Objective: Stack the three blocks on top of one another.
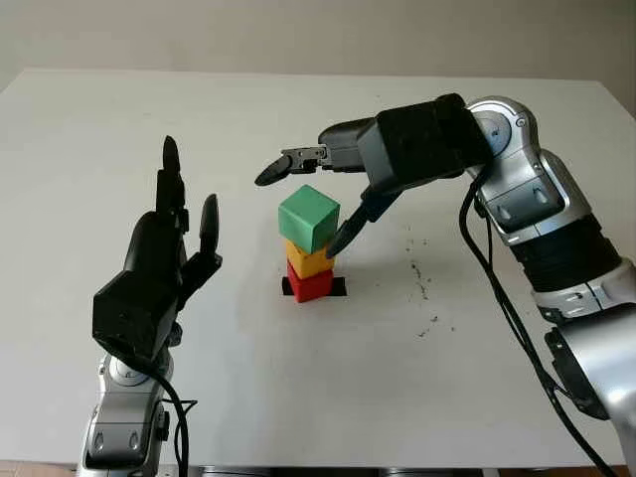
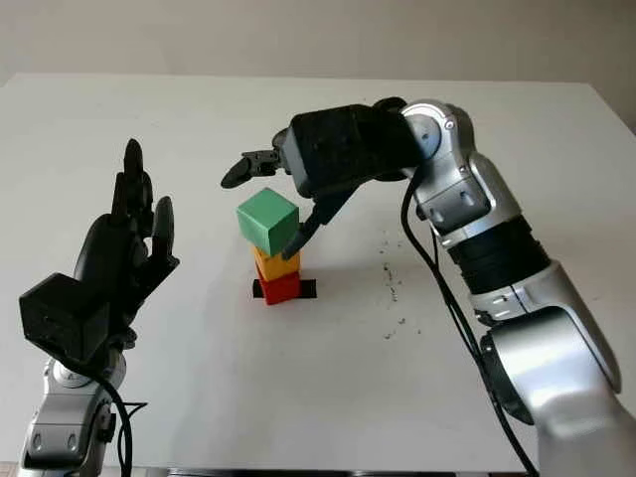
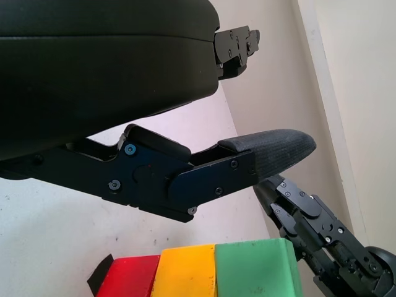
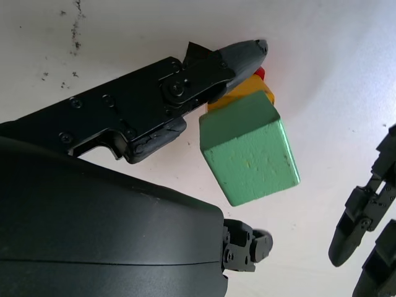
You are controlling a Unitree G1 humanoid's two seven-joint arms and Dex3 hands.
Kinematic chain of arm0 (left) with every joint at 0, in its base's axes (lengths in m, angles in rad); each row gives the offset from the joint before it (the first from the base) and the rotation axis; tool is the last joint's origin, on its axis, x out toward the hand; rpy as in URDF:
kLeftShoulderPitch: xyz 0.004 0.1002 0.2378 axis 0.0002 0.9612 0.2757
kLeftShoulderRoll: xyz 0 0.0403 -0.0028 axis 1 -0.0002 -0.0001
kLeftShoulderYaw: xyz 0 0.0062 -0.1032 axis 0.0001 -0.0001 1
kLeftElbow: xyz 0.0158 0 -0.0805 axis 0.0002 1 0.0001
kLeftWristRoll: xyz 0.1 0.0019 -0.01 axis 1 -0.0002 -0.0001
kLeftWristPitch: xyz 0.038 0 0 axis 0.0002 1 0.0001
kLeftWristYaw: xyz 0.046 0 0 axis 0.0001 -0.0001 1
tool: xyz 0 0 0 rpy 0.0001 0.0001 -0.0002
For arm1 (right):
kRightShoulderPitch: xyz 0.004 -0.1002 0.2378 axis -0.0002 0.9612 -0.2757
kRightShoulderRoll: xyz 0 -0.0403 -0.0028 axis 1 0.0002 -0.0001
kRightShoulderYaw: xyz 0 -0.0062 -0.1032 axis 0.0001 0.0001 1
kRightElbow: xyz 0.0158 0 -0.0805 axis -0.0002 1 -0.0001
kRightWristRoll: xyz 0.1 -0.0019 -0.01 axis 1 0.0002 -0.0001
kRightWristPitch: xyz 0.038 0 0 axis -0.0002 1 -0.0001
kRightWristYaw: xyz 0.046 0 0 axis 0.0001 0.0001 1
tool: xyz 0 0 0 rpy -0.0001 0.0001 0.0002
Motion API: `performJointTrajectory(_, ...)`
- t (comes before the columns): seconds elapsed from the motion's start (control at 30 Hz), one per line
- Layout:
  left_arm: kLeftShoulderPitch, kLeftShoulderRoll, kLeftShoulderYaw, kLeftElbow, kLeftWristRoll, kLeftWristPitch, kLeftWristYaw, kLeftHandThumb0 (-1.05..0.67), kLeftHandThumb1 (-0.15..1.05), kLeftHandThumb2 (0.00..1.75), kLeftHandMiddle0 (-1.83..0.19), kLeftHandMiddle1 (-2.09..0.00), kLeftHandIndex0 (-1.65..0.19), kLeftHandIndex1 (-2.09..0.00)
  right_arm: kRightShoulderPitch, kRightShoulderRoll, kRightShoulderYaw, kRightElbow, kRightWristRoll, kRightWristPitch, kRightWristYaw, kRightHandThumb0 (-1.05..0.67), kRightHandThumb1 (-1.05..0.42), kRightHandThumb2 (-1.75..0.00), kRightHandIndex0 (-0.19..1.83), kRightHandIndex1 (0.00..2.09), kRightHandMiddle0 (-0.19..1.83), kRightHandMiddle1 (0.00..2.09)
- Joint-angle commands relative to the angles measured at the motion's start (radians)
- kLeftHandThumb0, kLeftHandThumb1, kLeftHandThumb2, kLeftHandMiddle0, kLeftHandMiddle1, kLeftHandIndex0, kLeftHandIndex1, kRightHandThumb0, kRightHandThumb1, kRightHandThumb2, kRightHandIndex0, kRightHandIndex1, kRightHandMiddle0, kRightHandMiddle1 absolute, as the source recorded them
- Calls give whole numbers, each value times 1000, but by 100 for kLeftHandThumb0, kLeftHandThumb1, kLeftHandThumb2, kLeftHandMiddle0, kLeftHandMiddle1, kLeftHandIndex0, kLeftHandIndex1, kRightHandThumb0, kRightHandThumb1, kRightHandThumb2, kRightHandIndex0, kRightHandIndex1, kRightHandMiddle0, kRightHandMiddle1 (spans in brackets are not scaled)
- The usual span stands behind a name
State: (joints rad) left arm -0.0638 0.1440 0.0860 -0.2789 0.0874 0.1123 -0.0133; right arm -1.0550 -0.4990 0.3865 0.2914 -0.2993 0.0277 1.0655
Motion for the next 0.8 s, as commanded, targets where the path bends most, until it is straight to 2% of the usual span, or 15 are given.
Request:
performJointTrajectory(0.0, 3, -3, 4, -1, -4, -13, 5, -73, 105, 72, 19, 0, 19, 0, -8, -13, -12, 12, 20, -22, 11, -84, -88, -5, -19, 0, -19, 1)
performJointTrajectory(0.17, 2, -5, 7, 1, -8, -14, 9, -73, 105, 71, 19, 0, 19, 0, -27, -48, -50, -17, 69, -16, 60, -90, -89, -6, -19, 0, -19, 0)
performJointTrajectory(0.27, 2, -4, 10, 6, -13, -17, 10, -74, 105, 70, 19, 0, 19, 0, -10, -70, -134, -63, 128, 31, 26, -95, -97, -9, -19, 0, -19, 0)
performJointTrajectory(0.33, 3, -5, 10, 4, -10, -12, 13, -74, 105, 70, 19, 0, 19, 0, 28, -75, -206, -90, 176, 69, -29, -94, -102, -9, -19, 0, -19, 0)
performJointTrajectory(0.43, 3, -5, 10, -2, -7, -6, 18, -75, 105, 70, 19, -2, 19, 0, 116, -63, -325, -81, 255, 49, -149, -89, -104, -27, -19, 0, -19, 0)
performJointTrajectory(0.57, 3, -3, 13, 10, -13, -20, 17, -74, 105, 71, 19, -1, 19, 0, 251, -25, -435, -42, 304, -11, -345, -83, -105, -51, -19, 0, -19, 0)
performJointTrajectory(0.63, 2, -3, 18, 18, -17, -25, 16, -75, 105, 71, 19, -1, 19, 0, 333, 15, -484, -28, 340, 27, -440, -78, -105, -54, -19, 0, -19, 0)
performJointTrajectory(0.77, 3, 0, 26, 26, -32, -35, 12, -74, 105, 70, 19, -2, 19, 0, 430, 67, -510, -52, 372, 77, -550, -75, -105, -57, -19, 0, -19, 0)
